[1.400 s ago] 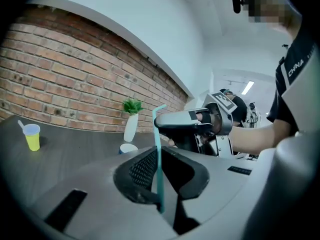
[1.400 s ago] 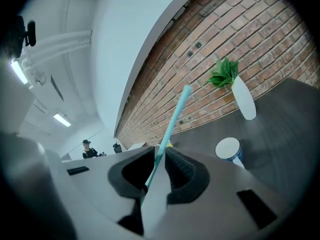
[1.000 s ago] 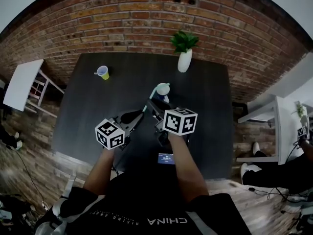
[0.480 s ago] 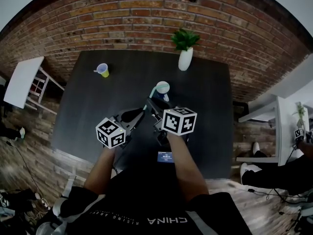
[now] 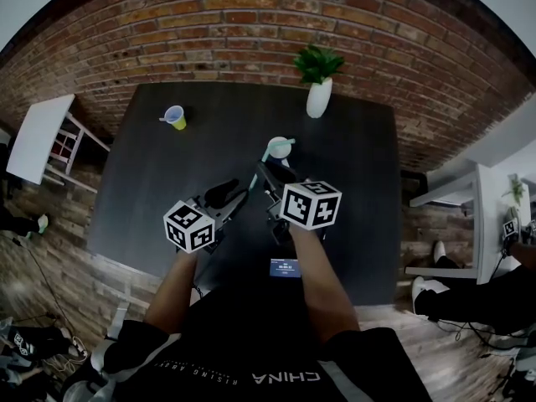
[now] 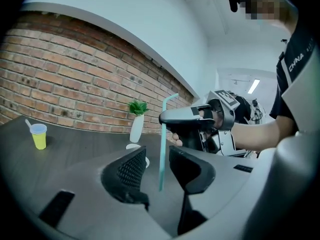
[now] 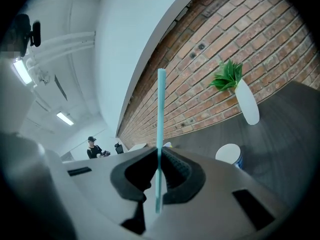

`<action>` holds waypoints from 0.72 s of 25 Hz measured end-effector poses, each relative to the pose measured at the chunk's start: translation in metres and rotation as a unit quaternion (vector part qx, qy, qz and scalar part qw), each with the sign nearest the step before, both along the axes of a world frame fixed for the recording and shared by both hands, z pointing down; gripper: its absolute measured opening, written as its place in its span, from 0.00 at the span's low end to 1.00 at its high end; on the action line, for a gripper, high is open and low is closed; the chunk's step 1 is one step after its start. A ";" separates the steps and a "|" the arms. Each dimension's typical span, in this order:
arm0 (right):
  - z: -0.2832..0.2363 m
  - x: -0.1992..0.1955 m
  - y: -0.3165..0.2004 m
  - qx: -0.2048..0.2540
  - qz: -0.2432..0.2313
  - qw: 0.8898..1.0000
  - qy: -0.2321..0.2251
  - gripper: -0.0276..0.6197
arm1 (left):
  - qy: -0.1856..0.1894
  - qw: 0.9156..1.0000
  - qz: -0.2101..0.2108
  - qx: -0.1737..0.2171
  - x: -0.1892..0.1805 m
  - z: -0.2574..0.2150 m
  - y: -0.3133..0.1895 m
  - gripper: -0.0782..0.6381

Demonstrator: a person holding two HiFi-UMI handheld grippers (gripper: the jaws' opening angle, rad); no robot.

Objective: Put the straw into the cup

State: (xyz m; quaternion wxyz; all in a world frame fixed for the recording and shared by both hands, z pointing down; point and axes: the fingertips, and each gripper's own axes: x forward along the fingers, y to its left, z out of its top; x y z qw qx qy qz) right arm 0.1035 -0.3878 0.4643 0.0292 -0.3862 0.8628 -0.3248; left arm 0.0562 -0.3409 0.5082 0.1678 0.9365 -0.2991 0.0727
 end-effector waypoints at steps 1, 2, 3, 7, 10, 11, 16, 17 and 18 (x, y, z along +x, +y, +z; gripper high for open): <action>0.000 0.003 -0.003 0.003 0.007 1.000 0.003 0.09 | -0.003 1.000 -0.002 -0.002 -0.002 0.002 -0.001 0.29; 0.000 0.007 -0.006 0.006 0.014 1.000 0.006 0.09 | -0.008 1.000 -0.004 -0.005 -0.004 0.004 -0.002 0.29; 0.001 0.010 -0.009 0.009 0.021 1.000 0.010 0.09 | -0.013 1.000 -0.005 -0.007 -0.006 0.007 -0.003 0.29; 0.004 0.026 -0.023 0.019 0.047 0.998 0.027 0.09 | -0.026 1.000 -0.010 -0.015 -0.009 0.015 -0.008 0.28; 0.007 0.038 -0.035 0.025 0.064 0.997 0.035 0.09 | -0.026 0.999 -0.019 -0.019 -0.012 0.019 -0.016 0.12; 0.007 0.042 -0.040 0.027 0.070 0.997 0.038 0.09 | -0.024 0.999 -0.020 -0.022 -0.011 0.020 -0.019 0.12; 0.005 0.066 -0.065 0.040 0.110 0.992 0.037 0.09 | -0.028 0.999 -0.008 -0.034 -0.003 0.027 -0.031 0.11; 0.005 0.071 -0.071 0.044 0.119 0.991 0.035 0.09 | -0.028 0.999 -0.003 -0.036 -0.001 0.029 -0.032 0.11; 0.004 0.075 -0.077 0.048 0.127 0.990 0.034 0.09 | -0.026 0.999 0.003 -0.037 0.002 0.030 -0.033 0.11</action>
